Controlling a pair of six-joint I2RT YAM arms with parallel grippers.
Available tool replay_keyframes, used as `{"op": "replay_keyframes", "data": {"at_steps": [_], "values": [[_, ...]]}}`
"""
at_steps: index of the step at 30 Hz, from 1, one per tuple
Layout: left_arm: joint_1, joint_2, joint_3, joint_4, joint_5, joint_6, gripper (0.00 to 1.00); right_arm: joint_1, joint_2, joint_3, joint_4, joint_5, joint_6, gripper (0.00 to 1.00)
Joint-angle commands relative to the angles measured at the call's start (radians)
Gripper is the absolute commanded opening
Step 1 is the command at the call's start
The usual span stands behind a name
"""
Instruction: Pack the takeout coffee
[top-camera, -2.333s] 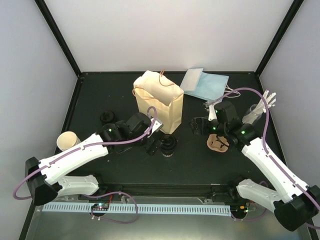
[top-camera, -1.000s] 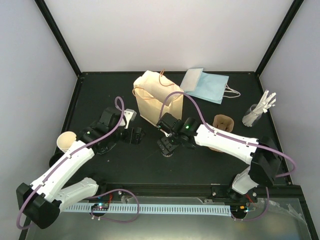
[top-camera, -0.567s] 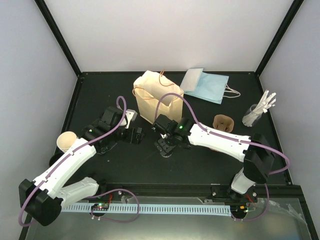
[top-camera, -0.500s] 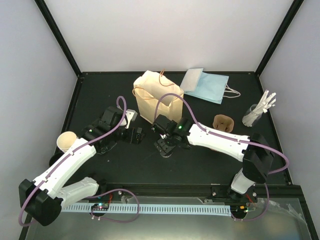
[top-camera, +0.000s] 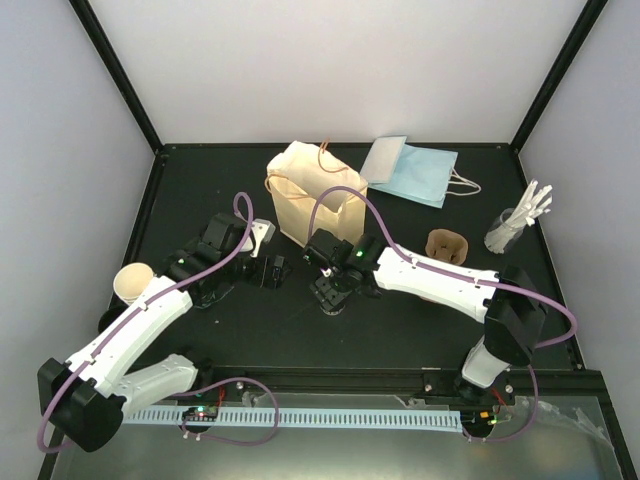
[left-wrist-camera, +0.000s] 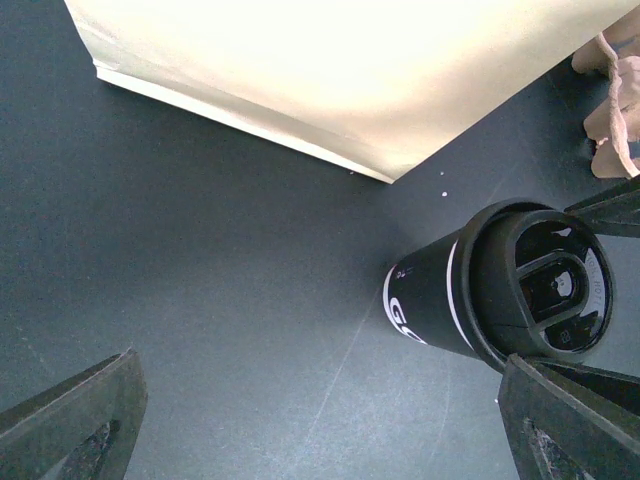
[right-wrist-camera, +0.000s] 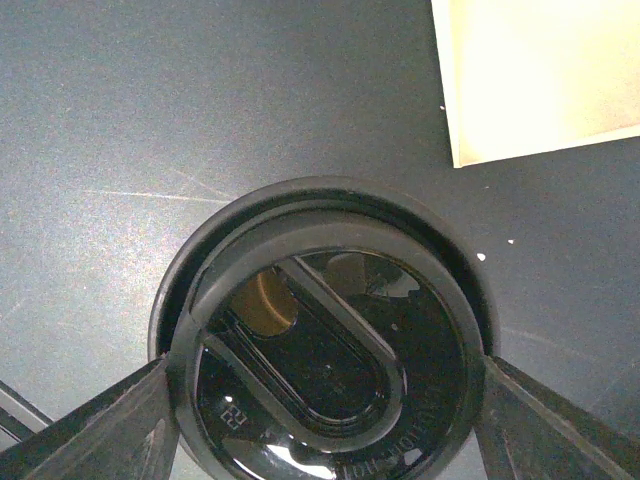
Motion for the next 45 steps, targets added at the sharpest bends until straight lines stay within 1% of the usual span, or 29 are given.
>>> {"op": "replay_keyframes", "data": {"at_steps": [1, 7, 21, 27, 31, 45], "values": [[0.01, 0.003, 0.024, -0.017, 0.02, 0.013, 0.99, 0.005, 0.02, -0.01, -0.024, -0.027, -0.001, 0.79], [0.011, 0.01, 0.018, -0.012, 0.025, 0.014, 0.99, 0.004, 0.022, -0.053, -0.025, -0.032, 0.001, 0.77], [0.012, 0.017, 0.027, -0.019, 0.024, 0.014, 0.99, 0.005, 0.019, -0.048, -0.032, -0.017, -0.004, 0.76], [0.012, 0.015, 0.031, -0.02, 0.011, 0.015, 0.99, 0.005, -0.042, -0.023, -0.029, 0.036, -0.001, 0.76], [0.013, 0.008, 0.048, -0.034, -0.027, 0.016, 0.99, 0.004, -0.096, -0.019, -0.019, 0.068, -0.002, 0.76], [0.045, -0.055, 0.085, -0.053, -0.112, 0.018, 0.99, 0.004, -0.194, -0.035, -0.029, 0.096, -0.007, 0.76]]}}
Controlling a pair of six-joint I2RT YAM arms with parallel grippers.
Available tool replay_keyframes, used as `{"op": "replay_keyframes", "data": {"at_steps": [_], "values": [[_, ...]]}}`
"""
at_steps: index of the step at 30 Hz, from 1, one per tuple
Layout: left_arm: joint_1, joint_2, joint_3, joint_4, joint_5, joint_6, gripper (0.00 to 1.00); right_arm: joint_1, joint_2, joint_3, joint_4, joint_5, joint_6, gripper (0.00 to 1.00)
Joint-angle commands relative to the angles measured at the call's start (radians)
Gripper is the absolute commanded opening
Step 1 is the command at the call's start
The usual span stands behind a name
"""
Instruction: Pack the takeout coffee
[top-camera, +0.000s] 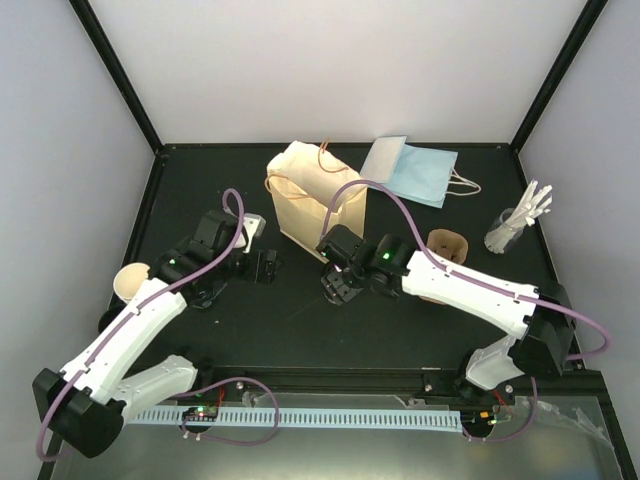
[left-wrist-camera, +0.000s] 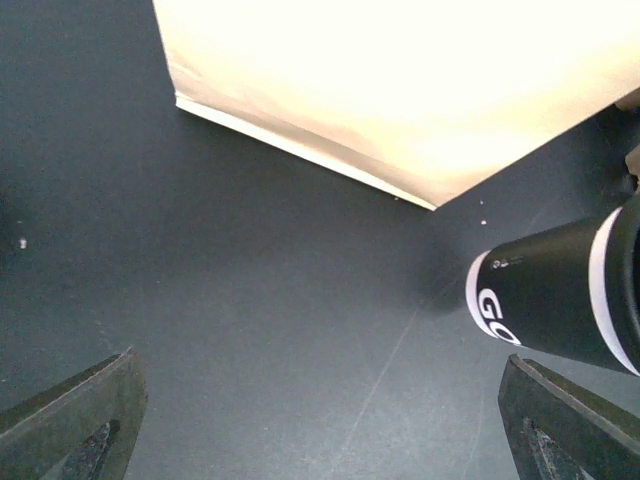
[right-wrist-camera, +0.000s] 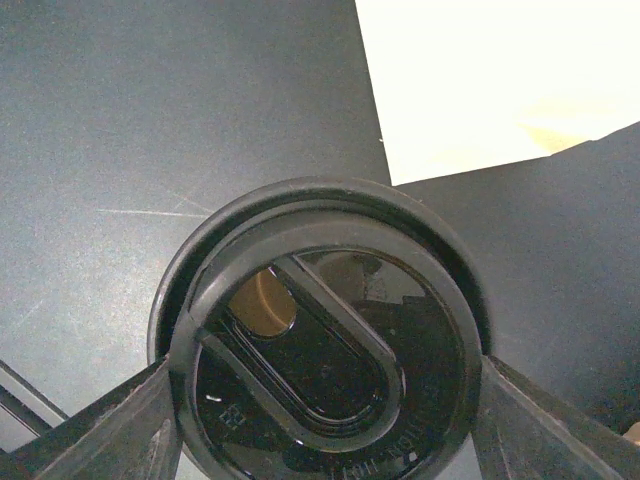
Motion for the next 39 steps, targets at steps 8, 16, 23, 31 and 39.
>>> {"op": "replay_keyframes", "data": {"at_steps": [8, 16, 23, 31, 39], "values": [[0.078, -0.09, 0.068, 0.01, -0.094, -0.038, 0.99, 0.005, -0.135, -0.031, -0.019, 0.021, -0.024, 0.76], [0.154, -0.059, 0.161, -0.012, -0.12, -0.089, 0.99, 0.003, -0.232, -0.021, -0.064, 0.028, -0.038, 0.75], [0.222, 0.056, 0.336, -0.009, -0.08, -0.033, 0.99, 0.003, -0.302, 0.075, -0.154, 0.051, -0.045, 0.75], [0.257, 0.312, 0.644, -0.016, -0.025, 0.04, 0.99, 0.003, -0.349, 0.258, -0.204, 0.084, -0.068, 0.74], [0.282, 0.653, 0.97, -0.082, 0.138, 0.172, 0.99, -0.003, -0.229, 0.469, -0.186, 0.227, -0.093, 0.72]]}}
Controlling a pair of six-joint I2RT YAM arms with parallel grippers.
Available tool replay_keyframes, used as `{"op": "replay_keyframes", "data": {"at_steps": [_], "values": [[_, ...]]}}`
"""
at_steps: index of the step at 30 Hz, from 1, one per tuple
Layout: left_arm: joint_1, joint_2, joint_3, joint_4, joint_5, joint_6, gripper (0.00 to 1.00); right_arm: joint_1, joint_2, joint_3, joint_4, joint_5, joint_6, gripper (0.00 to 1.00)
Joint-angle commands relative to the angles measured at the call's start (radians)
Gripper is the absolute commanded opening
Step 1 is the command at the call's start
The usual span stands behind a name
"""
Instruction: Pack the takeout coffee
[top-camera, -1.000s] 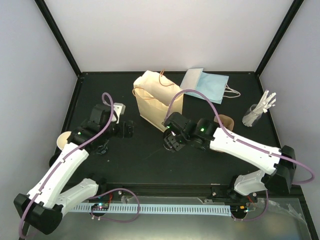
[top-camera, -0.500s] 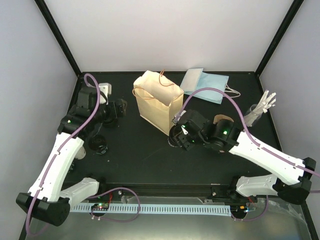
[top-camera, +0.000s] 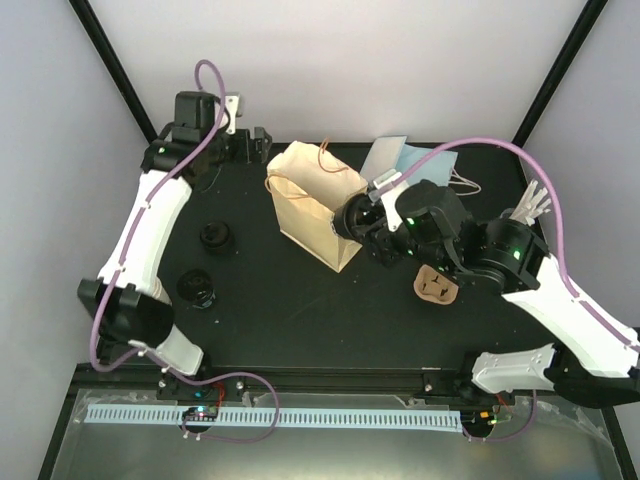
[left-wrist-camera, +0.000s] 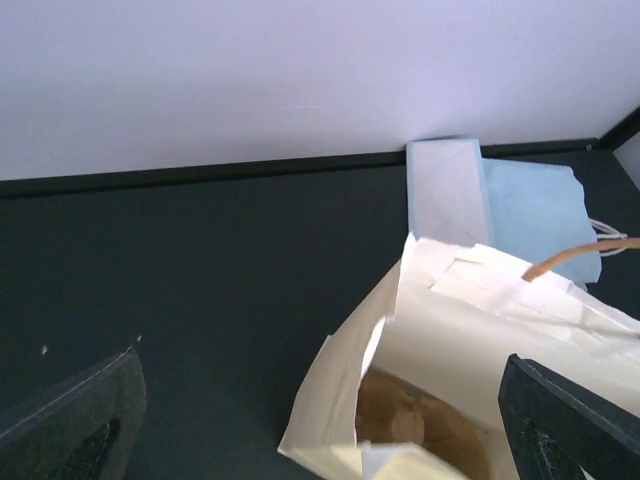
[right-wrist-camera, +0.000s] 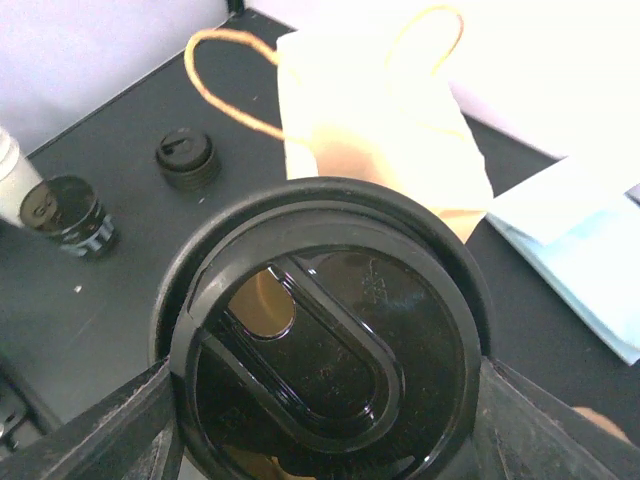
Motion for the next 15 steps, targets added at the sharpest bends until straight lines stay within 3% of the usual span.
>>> {"op": "replay_keyframes", "data": {"at_steps": [1, 6, 15], "values": [[0.016, 0.139, 0.154, -0.074, 0.149, 0.109, 0.99, -0.004, 0.069, 0.091, 0.017, 0.127, -0.024, 0.71], [0.016, 0.25, 0.22, -0.089, 0.273, 0.134, 0.99, -0.008, 0.096, 0.116, 0.097, 0.234, -0.044, 0.71], [0.015, 0.316, 0.238, -0.105, 0.377, 0.157, 0.95, -0.014, 0.194, 0.182, 0.184, 0.265, -0.12, 0.7]]}}
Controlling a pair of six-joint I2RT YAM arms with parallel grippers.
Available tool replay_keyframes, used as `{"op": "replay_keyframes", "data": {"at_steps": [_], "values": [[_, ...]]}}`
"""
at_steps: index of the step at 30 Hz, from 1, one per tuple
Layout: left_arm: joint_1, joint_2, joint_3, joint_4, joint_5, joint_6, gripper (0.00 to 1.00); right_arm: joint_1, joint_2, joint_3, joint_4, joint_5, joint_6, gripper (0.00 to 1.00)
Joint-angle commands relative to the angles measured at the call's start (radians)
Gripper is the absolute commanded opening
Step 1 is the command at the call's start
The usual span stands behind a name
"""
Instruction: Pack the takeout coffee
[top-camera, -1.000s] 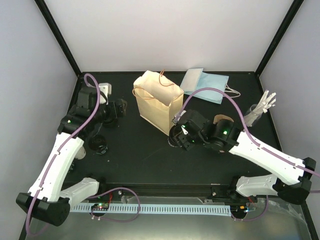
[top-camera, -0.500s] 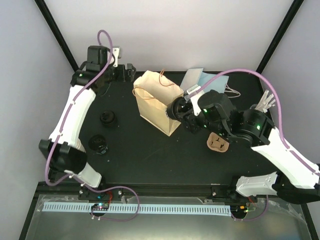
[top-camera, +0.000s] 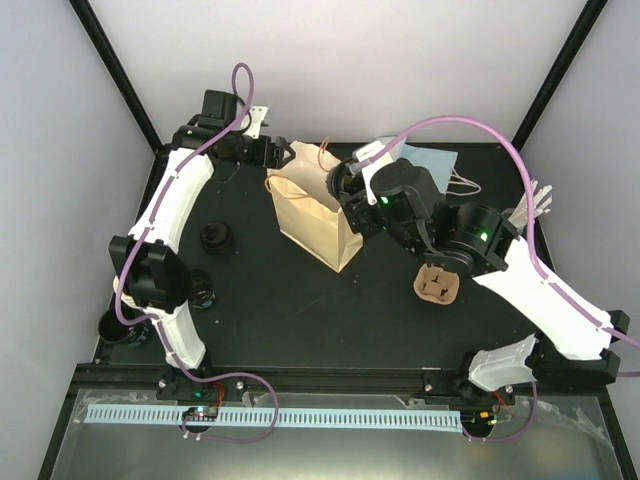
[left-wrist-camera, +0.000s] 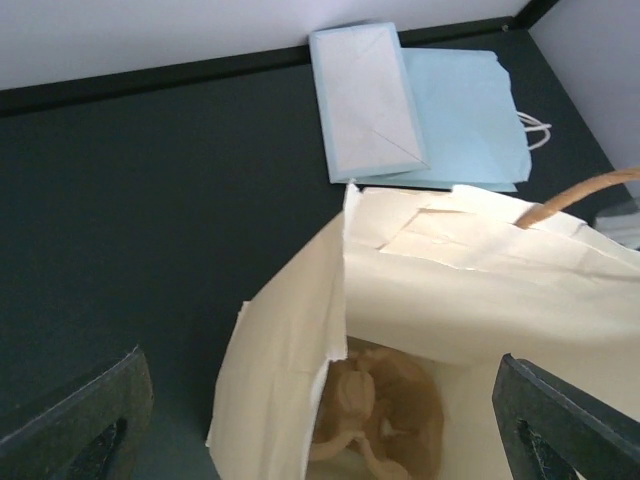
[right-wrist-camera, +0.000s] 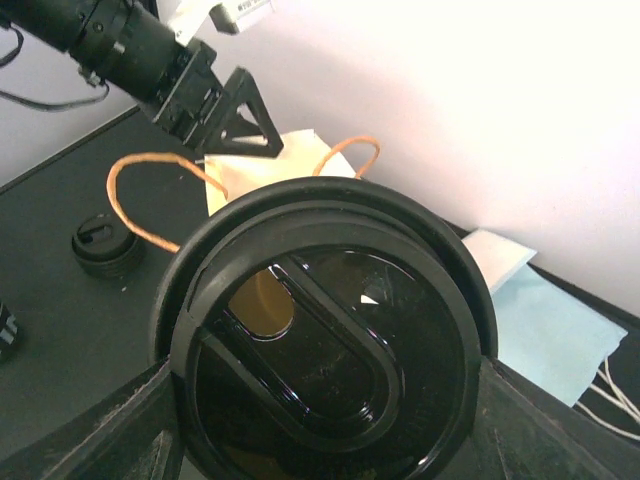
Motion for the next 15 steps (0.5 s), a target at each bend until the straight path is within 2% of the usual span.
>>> {"op": "replay_keyframes", "data": {"at_steps": [1, 10, 15], "values": [[0.004, 0.01, 0.063, -0.027, 0.09, 0.037, 0.95, -0.01, 0.062, 0.06, 0.065, 0.054, -0.05, 0.69], [-0.004, 0.022, 0.068, -0.052, 0.076, 0.056, 0.9, -0.054, 0.192, 0.129, 0.015, -0.036, -0.028, 0.68], [-0.012, 0.039, 0.087, -0.093, 0.025, 0.08, 0.86, -0.056, 0.245, 0.149, -0.029, -0.073, -0.009, 0.67]]}}
